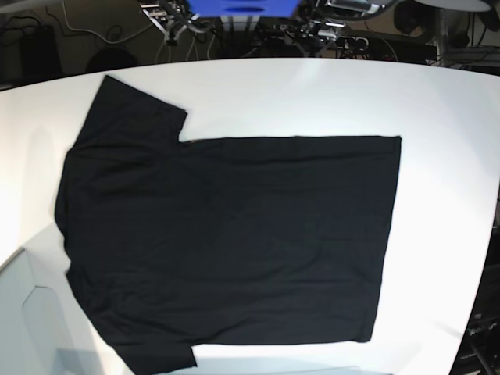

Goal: Fold the T-shirt properly
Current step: 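Move both grippers out from rest toward the shirt's shoulders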

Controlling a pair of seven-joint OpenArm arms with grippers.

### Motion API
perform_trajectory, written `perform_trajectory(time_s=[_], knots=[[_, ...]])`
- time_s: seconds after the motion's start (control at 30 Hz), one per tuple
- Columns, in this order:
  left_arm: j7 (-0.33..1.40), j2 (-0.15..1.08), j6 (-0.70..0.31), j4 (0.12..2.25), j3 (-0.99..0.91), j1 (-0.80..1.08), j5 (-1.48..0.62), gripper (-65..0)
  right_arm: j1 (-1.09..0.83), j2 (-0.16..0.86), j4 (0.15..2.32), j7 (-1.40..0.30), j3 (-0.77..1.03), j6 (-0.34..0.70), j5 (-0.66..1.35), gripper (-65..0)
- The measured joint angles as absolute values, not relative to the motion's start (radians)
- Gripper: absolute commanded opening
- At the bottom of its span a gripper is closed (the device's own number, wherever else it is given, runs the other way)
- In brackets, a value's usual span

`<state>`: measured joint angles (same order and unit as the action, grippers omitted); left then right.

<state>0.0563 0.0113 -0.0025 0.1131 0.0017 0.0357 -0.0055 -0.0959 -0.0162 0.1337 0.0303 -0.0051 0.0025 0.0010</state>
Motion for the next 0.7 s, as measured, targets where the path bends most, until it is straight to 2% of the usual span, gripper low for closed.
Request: perform_trajectory(time_s=[0.47,0.7], knots=[[0.051,0.014,-0.002,0.123,0.001,0.047,-0.006,-65.0,-0.117,-0.016,0.135,0.043,-0.005,0.002,0.001,-65.0],[0.058,0.021,0.001,0.353,0.000,0.217,-0.009,-65.0,-0.212,-0.014,0.138,0.216,-0.001,0.002,0.001,-65.0]])
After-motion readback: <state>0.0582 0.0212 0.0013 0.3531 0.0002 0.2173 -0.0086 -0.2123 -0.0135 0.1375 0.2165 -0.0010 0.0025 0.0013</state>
